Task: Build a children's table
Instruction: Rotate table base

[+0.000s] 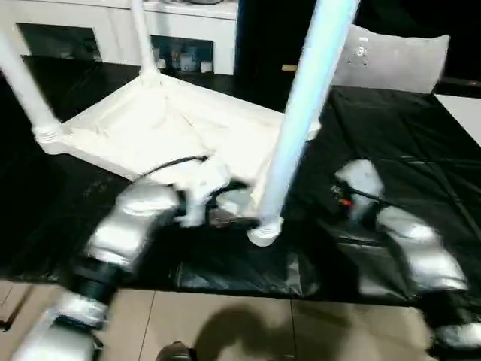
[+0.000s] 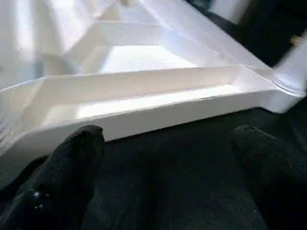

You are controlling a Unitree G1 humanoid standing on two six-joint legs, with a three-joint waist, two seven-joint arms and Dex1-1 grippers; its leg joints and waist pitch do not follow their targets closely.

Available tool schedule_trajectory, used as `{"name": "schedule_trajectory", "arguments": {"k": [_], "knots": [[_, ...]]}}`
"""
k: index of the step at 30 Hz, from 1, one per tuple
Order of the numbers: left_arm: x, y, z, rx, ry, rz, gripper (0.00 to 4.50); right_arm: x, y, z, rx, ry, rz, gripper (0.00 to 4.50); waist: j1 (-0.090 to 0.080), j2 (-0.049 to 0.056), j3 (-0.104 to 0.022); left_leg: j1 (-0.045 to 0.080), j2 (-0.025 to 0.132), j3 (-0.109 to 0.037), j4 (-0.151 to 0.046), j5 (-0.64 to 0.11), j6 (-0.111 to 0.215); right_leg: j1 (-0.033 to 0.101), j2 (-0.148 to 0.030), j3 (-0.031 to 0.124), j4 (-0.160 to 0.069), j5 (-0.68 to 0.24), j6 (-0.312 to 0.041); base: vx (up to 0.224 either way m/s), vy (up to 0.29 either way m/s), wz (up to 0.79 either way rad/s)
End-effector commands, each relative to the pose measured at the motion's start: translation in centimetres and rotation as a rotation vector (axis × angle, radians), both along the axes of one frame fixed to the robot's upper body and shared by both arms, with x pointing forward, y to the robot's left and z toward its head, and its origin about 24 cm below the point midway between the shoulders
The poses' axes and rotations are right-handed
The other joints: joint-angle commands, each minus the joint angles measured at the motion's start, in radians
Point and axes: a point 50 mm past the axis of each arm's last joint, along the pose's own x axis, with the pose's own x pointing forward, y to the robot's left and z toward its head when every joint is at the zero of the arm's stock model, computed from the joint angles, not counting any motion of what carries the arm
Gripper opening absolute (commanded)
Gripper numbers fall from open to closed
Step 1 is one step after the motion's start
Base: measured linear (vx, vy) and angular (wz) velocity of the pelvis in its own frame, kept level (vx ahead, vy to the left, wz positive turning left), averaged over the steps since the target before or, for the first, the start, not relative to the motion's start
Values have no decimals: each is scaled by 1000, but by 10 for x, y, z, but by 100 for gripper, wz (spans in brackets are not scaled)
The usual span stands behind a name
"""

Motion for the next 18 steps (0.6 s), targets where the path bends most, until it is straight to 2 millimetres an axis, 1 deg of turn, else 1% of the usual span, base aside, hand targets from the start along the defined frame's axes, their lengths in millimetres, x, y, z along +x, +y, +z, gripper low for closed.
{"name": "schedule_trajectory", "arguments": {"k": [1, 3, 5, 6, 7, 8, 9, 11, 12, 13, 14, 16, 18], "knots": [[2, -7, 2, 62, -42, -78, 371, -5, 2, 8, -8, -26, 91, 450, 1, -1, -76, 39, 39, -1, -69, -199, 24, 29, -58, 15, -68, -33, -221, 0, 0, 0], [3, -6, 1, 108, -38, -103, 346, -9, 1, 9, -29, -18, 148, 450, 5, -2, -78, 37, 40, -1, -68, -184, 32, 31, -61, 13, -65, -10, -232, 0, 0, 0], [6, -5, 0, 149, -49, -127, 342, -14, 1, 10, -49, -7, 209, 450, 5, -3, -77, 34, 40, -1, -67, -179, 39, 32, -63, 13, -63, 0, -241, 0, 0, 0], [8, -6, 1, 163, -57, -137, 336, -17, 0, 11, -58, -3, 243, 450, 5, -2, -78, 36, 39, -1, -66, -190, 41, 32, -64, 12, -66, -17, -244, 0, 0, 0], [11, -7, 1, 171, -66, -144, 322, -18, 0, 11, -61, 2, 268, 450, 5, -5, -76, 35, 38, 0, -66, -200, 44, 32, -63, 13, -70, -36, -243, 0, 0, 0], [13, -9, 2, 186, -84, -153, 311, -21, 1, 12, -61, 7, 297, 450, 6, -4, -76, 35, 39, -1, -67, -205, 43, 32, -64, 13, -68, -43, -243, 0, 0, 0], [17, -11, 2, 213, -110, -160, 305, -23, 1, 12, -63, 16, 321, 450, 6, -7, -77, 35, 40, -1, -66, -206, 44, 34, -66, 13, -70, -49, -241, 0, 0, 0], [20, -13, 2, 249, -141, -170, 300, -25, 1, 12, -67, 26, 346, 450, 6, -8, -77, 34, 42, -3, -67, -202, 47, 34, -67, 11, -69, -48, -243, 0, 0, 0], [22, -13, 1, 290, -157, -179, 290, -25, 2, 10, -71, 33, 357, 450, 6, -9, -78, 33, 42, -3, -65, -195, 49, 34, -68, 11, -67, -41, -247, 0, 0, 0], [25, -13, 0, 344, -179, -190, 290, -26, 2, 8, -77, 42, 372, 450, 6, -9, -78, 32, 41, -3, -65, -190, 52, 34, -67, 11, -68, -39, -243, 0, 0, 0], [26, -13, 0, 355, -183, -192, 266, -27, 2, 7, -78, 45, 376, 450, 6, -10, -78, 32, 41, -3, -65, -188, 53, 33, -68, 11, -67, -37, -243, 0, 0, 0], [28, -14, 0, 381, -193, -198, 262, -27, 3, 1, -80, 57, 384, 450, 4, -10, -80, 31, 42, -3, -63, -172, 60, 34, -68, 9, -63, -5, -258, 0, 0, 0], [31, -16, 1, 409, -198, -210, 251, -25, 5, -11, -82, 79, 384, 450, 4, -10, -81, 32, 40, -1, -60, -172, 62, 32, -69, 9, -64, -4, -270, 0, 0, 0]]}}
